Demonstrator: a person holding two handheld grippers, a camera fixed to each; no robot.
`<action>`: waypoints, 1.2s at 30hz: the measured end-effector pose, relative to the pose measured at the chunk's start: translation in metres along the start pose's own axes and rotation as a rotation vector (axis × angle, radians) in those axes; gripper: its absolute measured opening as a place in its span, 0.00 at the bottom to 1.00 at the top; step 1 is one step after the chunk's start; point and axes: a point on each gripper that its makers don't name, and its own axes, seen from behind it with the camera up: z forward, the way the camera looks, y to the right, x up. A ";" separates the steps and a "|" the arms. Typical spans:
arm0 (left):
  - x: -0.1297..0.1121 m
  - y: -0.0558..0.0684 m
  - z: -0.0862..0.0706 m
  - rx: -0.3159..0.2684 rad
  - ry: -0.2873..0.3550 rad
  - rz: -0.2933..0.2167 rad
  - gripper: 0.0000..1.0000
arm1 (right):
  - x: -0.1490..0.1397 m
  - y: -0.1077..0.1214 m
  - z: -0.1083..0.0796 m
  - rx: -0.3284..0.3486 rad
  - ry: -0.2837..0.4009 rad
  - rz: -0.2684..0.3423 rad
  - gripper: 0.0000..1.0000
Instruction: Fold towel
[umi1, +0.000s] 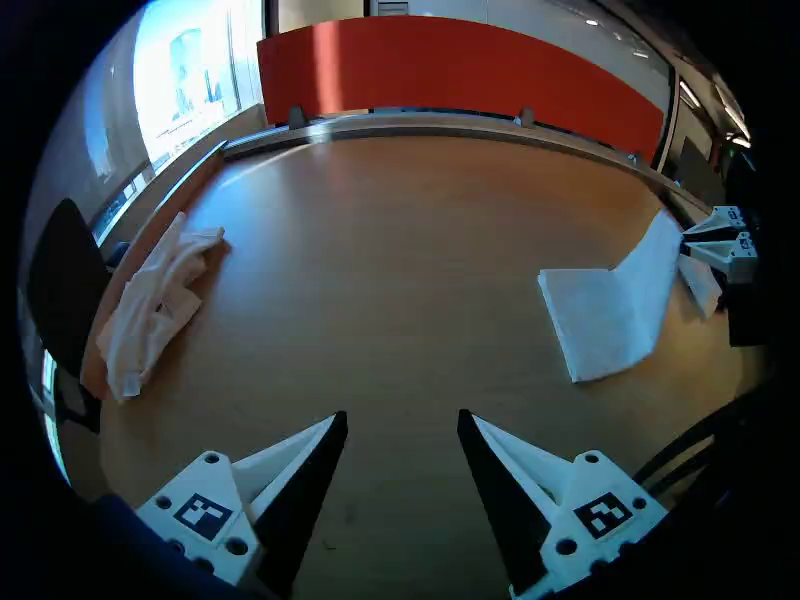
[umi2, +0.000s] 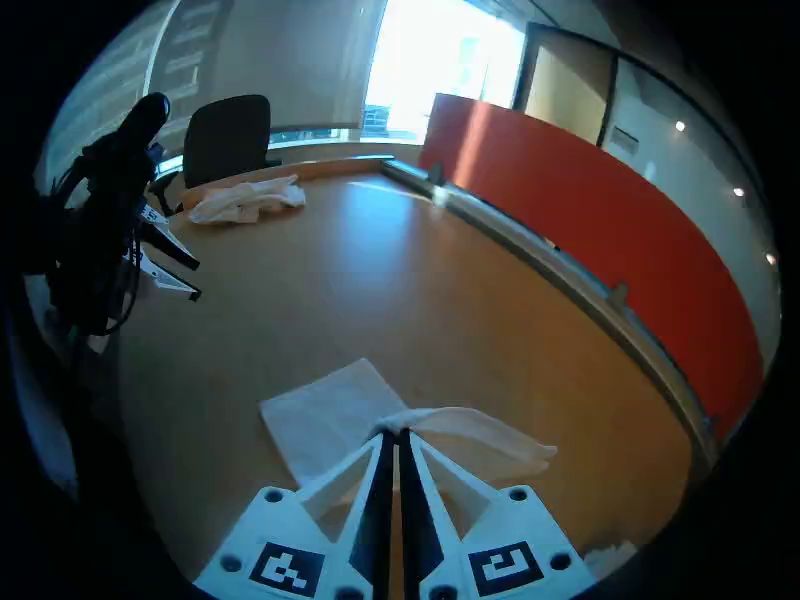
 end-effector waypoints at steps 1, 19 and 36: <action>0.000 -0.001 0.000 0.001 0.001 -0.001 0.81 | 0.001 -0.004 0.004 0.008 0.000 -0.002 0.06; -0.011 -0.028 -0.012 0.039 0.001 -0.029 0.81 | -0.003 -0.067 0.055 0.161 -0.040 -0.007 0.06; -0.013 -0.033 -0.012 0.043 -0.001 -0.037 0.81 | -0.016 -0.078 0.057 0.191 -0.072 -0.010 0.06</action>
